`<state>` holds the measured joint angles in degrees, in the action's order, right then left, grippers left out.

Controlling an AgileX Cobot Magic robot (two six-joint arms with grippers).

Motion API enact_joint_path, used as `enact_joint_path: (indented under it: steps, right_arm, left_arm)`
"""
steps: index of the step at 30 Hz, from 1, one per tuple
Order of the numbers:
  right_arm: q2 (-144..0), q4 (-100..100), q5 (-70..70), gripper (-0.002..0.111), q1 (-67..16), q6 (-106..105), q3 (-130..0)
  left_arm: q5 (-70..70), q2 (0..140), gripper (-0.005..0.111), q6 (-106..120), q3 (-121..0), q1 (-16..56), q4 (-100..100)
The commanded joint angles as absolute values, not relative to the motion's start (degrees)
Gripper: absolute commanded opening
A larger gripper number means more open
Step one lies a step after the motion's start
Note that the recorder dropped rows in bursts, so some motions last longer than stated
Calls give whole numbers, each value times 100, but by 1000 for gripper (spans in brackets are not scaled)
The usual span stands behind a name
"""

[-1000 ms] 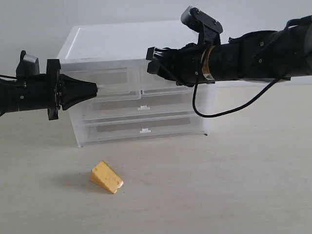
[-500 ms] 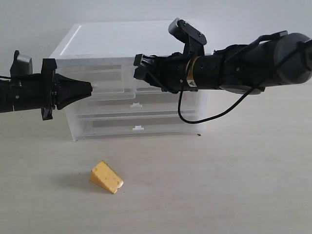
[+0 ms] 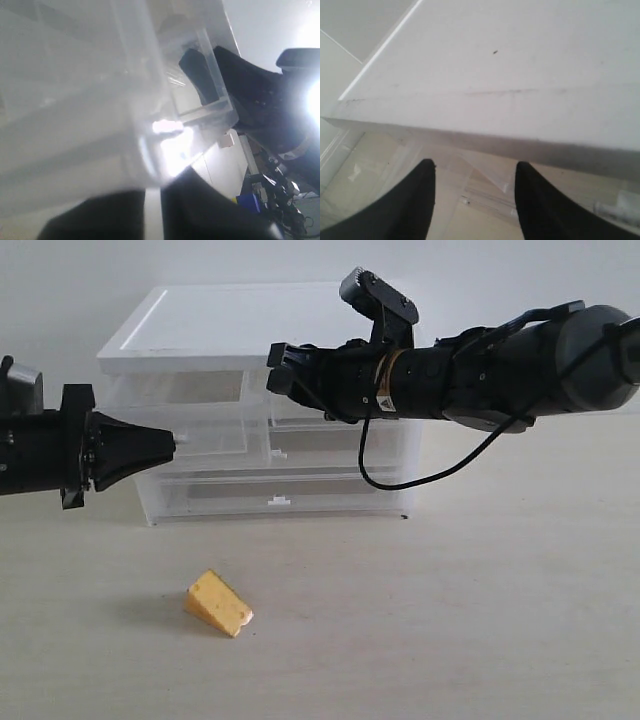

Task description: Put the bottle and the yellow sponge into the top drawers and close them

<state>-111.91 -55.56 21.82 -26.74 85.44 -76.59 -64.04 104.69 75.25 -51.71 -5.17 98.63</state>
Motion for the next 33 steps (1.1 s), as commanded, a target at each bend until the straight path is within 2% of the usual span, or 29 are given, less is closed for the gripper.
enact_joint_path:
  steps: [1,24,33]
  right_arm:
    - [-11207,-5090,1682,47,-2462,8304,-7874]
    - [-11207,-4983,1630,47,-2452,8225,-7894]
    - [-11026,-6900,1702,47,-2452,9834,-7867]
  left_arm:
    - [-6996,10183,4,7729,-4870,-625,9897]
    - [-6996,9891,4,8214,-4216,-688,9995]
    - [-6996,9919,4,8288,-4231,-972,9995]
